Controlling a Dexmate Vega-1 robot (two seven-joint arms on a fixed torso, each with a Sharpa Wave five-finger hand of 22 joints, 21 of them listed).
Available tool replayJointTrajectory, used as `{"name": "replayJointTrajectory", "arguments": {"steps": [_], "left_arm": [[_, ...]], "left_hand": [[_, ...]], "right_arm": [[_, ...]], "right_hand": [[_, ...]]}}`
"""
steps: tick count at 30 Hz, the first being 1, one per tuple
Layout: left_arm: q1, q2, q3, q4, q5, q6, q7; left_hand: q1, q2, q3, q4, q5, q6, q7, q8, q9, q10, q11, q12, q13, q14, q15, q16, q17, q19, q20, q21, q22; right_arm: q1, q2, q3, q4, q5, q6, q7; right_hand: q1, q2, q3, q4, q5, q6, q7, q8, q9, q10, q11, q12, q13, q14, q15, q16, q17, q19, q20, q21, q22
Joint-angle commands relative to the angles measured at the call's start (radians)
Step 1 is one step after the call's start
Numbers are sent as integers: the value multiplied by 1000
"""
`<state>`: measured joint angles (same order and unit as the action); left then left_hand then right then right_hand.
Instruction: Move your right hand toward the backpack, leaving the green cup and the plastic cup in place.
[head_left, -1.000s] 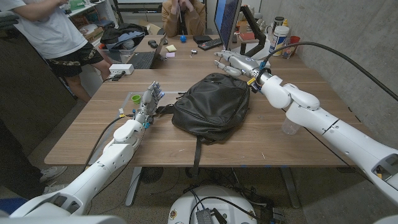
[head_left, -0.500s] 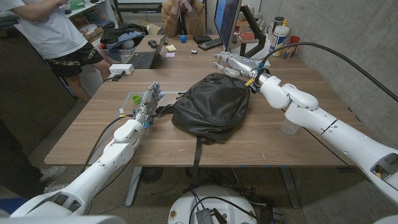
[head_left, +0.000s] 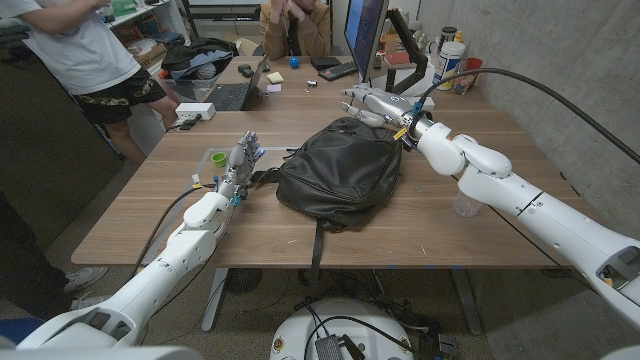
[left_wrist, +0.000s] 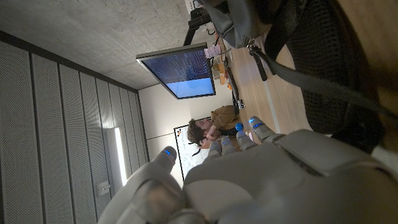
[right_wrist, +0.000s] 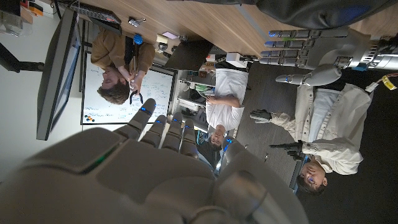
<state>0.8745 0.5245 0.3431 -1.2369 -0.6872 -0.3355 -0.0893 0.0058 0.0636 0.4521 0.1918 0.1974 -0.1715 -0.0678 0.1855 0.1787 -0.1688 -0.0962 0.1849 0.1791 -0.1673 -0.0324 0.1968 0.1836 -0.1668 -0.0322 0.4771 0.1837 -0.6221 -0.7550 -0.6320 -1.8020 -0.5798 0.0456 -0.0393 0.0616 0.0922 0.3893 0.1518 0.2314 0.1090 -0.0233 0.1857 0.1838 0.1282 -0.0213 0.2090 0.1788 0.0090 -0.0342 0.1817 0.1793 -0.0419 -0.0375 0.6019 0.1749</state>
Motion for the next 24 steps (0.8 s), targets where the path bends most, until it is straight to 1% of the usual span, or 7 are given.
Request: {"name": "replayJointTrajectory", "arguments": {"steps": [1, 13, 24], "left_arm": [[11, 5, 0, -19, 1, 6, 7], [25, 14, -6, -34, -1, 8, 15], [29, 16, -10, -31, -4, 6, 13]], "left_hand": [[3, 117, 0, 2, 8, -77, -5, 3, 5, -58, 2, 5, 2, -138, -61, 1, 4, -40, -87, -4, 5], [2, 117, -1, 2, 8, -77, -4, 3, 5, -57, 3, 6, 2, -137, -60, 1, 4, -40, -86, -5, 5], [2, 117, -1, 2, 8, -76, -3, 3, 5, -58, 4, 5, 2, -138, -59, 1, 4, -40, -85, -6, 5]], "right_arm": [[-1, -4, -5, -4, -13, -3, 13], [1, -6, -13, -10, -30, -16, 33], [14, 12, -35, 8, -44, -23, 49]], "right_hand": [[4, 83, 4, 4, -5, 0, -6, 4, 2, 5, -7, 1, 5, 4, -42, 10, 3, 2, -86, -1, 1], [3, 83, 4, 5, -6, 1, -8, 4, 2, 4, -6, 0, 5, 3, -41, 9, 2, 2, -86, -5, 1], [2, 82, 3, 7, -7, 0, -9, 4, 2, 3, -7, 0, 5, 3, -42, 9, 3, 3, -86, -8, 1]]}}
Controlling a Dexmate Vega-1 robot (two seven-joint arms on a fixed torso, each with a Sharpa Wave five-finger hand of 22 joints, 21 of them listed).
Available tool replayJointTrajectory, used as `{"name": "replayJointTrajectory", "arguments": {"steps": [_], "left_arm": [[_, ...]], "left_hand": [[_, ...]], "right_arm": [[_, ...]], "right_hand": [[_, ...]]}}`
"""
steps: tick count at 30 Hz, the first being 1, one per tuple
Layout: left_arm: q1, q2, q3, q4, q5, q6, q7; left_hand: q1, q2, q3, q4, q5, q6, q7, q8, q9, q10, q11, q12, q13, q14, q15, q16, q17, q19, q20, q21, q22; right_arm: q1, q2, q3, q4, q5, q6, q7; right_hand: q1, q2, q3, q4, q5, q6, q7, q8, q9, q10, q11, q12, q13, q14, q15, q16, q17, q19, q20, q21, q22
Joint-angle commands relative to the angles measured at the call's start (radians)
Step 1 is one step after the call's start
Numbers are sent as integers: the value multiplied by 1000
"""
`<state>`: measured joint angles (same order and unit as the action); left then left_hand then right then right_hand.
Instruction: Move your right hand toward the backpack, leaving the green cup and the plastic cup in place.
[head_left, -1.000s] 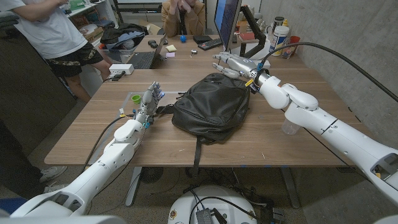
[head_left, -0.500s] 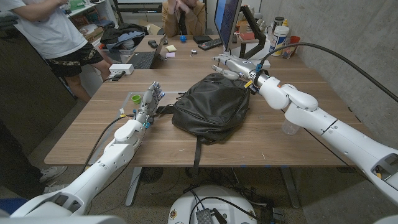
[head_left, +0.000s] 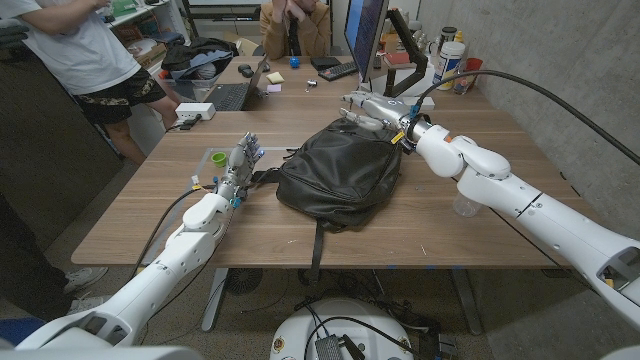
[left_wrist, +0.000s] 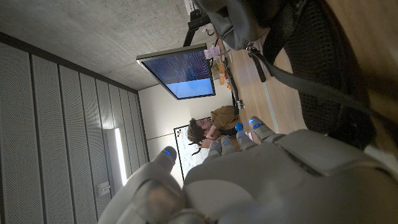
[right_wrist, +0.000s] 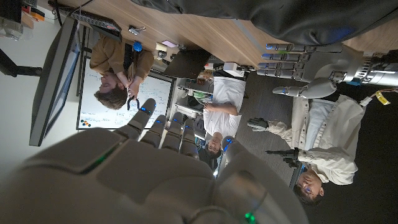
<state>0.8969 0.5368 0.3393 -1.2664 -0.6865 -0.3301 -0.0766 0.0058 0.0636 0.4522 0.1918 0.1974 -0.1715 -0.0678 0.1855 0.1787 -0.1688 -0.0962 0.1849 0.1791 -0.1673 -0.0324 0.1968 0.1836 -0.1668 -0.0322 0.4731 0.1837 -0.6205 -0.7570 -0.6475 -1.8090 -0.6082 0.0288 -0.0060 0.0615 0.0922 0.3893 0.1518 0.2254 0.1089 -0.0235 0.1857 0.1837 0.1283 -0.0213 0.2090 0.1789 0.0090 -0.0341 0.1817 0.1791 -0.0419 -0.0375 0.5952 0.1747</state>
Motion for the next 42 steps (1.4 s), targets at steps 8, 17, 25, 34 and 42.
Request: {"name": "replayJointTrajectory", "arguments": {"steps": [8, 17, 25, 34, 42], "left_arm": [[4, 6, -8, 6, -6, 0, -2], [1, 3, -7, 17, -7, -3, -8], [0, 2, -8, 23, -6, -7, -8], [0, 1, -7, 27, -7, -6, -9], [-2, -2, -5, 35, -8, -8, -14]], "left_hand": [[2, 117, -1, 2, 8, -77, -3, 3, 5, -58, 6, 5, 2, -138, -58, 1, 4, -40, -84, -3, 5], [2, 117, -1, 2, 8, -77, -3, 3, 5, -59, 4, 5, 2, -138, -58, 1, 4, -40, -84, -4, 5], [1, 117, -1, 2, 8, -76, -2, 3, 5, -58, 5, 5, 2, -138, -57, 1, 4, -39, -84, -4, 5], [1, 116, -2, 2, 7, -77, -2, 3, 5, -58, 6, 5, 2, -138, -57, 1, 4, -38, -84, -5, 5], [0, 115, -3, 2, 7, -75, -2, 3, 5, -58, 5, 6, 2, -137, -56, 1, 4, -40, -75, -6, 5]], "right_arm": [[20, 19, -29, 23, -21, -3, 19], [26, 24, -38, 30, -28, -3, 24], [31, 27, -48, 41, -30, 5, 31], [37, 30, -56, 49, -36, 6, 38], [42, 32, -64, 54, -41, 1, 52]], "right_hand": [[1, 81, 4, 9, -1, -2, -9, 4, 2, 2, -7, 0, 5, 3, -40, 8, 3, 4, -85, -4, 1], [1, 82, 4, 8, -1, -3, -11, 3, 2, 0, -8, -1, 5, 2, -39, 8, 2, 5, -85, -6, 1], [1, 83, 4, 8, -2, -4, -12, 3, 2, 1, -8, -1, 5, 2, -40, 8, 3, 5, -85, -8, 1], [0, 85, 5, 10, -2, -3, -16, 4, 2, 0, -11, -1, 5, 1, -43, 8, 3, 5, -86, -10, 1], [2, 88, 7, 9, -2, -9, -15, 2, 3, -7, -12, -4, 5, -2, -41, 7, 2, 4, -86, -13, 2]]}}
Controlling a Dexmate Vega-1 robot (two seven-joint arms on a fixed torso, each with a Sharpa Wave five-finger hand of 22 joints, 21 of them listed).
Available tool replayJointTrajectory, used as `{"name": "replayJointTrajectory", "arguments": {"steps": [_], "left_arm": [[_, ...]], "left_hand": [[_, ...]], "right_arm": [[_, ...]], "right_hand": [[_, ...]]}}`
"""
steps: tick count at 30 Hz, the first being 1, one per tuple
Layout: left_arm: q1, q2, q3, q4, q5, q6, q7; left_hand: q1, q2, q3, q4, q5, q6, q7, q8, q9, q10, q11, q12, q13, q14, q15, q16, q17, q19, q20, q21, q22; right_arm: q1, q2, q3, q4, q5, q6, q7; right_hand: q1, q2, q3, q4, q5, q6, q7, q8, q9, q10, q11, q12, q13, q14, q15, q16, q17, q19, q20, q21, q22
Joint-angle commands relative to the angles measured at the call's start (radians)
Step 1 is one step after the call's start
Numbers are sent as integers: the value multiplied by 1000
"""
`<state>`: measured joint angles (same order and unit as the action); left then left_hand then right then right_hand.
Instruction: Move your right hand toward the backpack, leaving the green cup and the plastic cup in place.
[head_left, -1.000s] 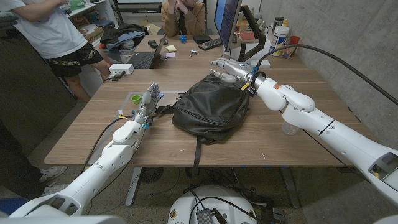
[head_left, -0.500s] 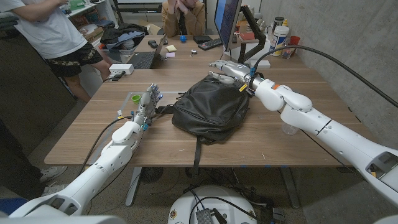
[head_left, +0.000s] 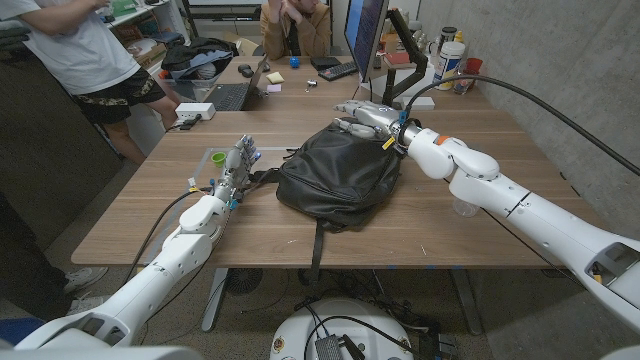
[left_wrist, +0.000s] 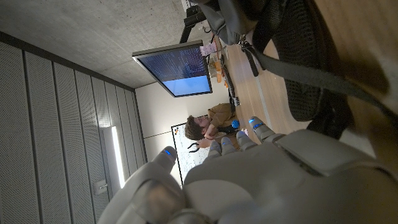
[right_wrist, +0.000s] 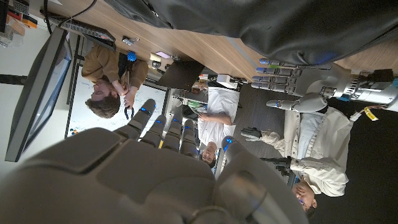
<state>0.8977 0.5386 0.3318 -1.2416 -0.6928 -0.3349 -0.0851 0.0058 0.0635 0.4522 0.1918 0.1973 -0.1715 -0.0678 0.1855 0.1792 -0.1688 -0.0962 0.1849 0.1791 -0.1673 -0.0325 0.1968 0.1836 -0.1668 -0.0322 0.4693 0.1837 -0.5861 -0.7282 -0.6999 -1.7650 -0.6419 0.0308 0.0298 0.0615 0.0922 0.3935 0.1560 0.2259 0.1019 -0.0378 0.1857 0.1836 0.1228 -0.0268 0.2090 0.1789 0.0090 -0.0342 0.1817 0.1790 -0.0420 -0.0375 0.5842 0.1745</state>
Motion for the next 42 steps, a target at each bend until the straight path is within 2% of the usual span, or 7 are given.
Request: {"name": "replayJointTrajectory", "arguments": {"steps": [1, 42], "left_arm": [[-3, -4, 2, 11, -2, -3, -6], [-21, -16, 2, 48, -9, -10, -24]], "left_hand": [[0, 115, -4, 2, 7, -74, -1, 4, 4, -58, 6, 6, 2, -137, -56, 2, 4, -39, -74, -2, 5], [-2, 115, -8, 3, 6, -66, 2, 4, 4, -57, 8, 6, 2, -135, -53, 1, 4, -36, -75, -4, 6]], "right_arm": [[8, 3, -13, 11, -8, 0, 16], [45, 29, -57, 66, -26, 6, 46]], "right_hand": [[2, 88, 3, 5, -2, -3, -1, 2, 3, -2, -6, -4, 5, -2, -40, 7, 2, 4, -86, -2, 2], [10, 93, 10, 2, -1, -8, -10, 2, 3, -7, -8, -4, 5, -8, -41, 7, 3, 6, -83, -12, 2]]}}
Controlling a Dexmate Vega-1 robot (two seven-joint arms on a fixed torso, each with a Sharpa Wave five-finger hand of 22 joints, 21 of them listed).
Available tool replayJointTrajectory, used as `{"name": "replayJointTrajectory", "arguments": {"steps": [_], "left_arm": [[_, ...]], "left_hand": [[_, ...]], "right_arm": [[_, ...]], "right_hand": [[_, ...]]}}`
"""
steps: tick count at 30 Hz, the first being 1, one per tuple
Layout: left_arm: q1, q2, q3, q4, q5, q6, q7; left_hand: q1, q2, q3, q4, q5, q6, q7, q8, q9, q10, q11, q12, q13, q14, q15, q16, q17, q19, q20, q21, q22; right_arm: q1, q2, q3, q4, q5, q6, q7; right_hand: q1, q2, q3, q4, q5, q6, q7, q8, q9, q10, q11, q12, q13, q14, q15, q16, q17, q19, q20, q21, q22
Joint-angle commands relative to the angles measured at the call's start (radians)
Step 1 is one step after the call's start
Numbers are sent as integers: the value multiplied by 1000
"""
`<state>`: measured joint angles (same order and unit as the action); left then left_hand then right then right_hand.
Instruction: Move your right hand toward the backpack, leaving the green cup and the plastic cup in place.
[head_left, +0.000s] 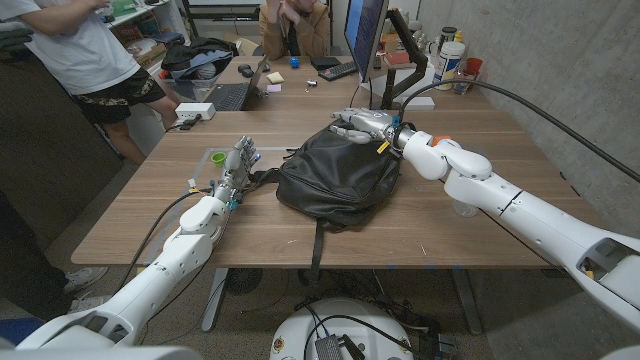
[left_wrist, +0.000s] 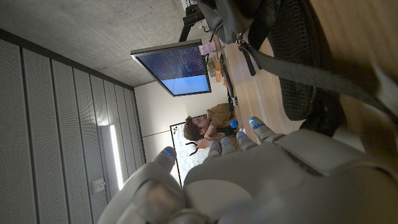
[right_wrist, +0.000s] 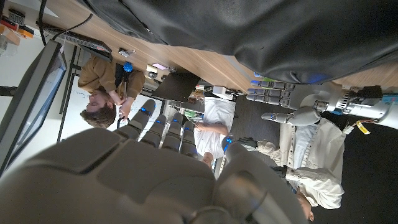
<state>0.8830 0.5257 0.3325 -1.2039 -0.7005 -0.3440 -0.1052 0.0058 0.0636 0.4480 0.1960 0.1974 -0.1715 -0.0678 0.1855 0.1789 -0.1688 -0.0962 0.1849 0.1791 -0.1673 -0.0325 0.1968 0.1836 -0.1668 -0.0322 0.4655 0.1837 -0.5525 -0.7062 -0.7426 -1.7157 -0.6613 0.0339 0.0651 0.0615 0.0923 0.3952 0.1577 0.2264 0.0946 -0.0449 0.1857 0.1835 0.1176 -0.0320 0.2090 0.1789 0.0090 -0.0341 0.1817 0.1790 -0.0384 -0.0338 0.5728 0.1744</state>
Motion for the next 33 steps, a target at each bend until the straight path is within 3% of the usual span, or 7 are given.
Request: {"name": "replayJointTrajectory", "arguments": {"steps": [1, 13, 33], "left_arm": [[-6, -3, 1, 10, -2, 0, -4], [-9, -3, 2, 16, -3, 2, -7], [0, 1, -1, 3, -3, 3, 0]], "left_hand": [[-2, 115, -4, -1, 6, -66, 2, 4, 4, -57, 7, 6, 2, -134, -53, 1, 4, -36, -75, -1, 6], [-2, 115, -5, -1, 6, -64, 2, 4, 4, -57, 5, 6, 2, -133, -47, 2, 4, -37, -71, -2, 6], [-2, 115, -7, -2, 6, -59, 1, 5, 4, -57, 5, 6, 2, -131, -43, 2, 4, -36, -68, -4, 6]], "right_arm": [[12, 8, -16, 17, -7, 1, 12], [20, 9, -24, 28, -4, 5, 28], [35, 11, -46, 36, -14, 14, 67]], "right_hand": [[10, 93, 9, 0, -2, -1, -4, 2, 3, -1, -3, -4, 6, -8, -41, 7, 3, 2, -86, -1, 2], [7, 92, 8, 4, -2, -6, -19, 1, 3, -14, -3, -8, 6, -11, -38, 8, 5, 3, -62, -5, 2], [1, 85, 3, 7, -5, -14, -30, 0, 4, -31, 1, -11, 6, -10, -33, 10, 7, 9, -48, -9, 2]]}}
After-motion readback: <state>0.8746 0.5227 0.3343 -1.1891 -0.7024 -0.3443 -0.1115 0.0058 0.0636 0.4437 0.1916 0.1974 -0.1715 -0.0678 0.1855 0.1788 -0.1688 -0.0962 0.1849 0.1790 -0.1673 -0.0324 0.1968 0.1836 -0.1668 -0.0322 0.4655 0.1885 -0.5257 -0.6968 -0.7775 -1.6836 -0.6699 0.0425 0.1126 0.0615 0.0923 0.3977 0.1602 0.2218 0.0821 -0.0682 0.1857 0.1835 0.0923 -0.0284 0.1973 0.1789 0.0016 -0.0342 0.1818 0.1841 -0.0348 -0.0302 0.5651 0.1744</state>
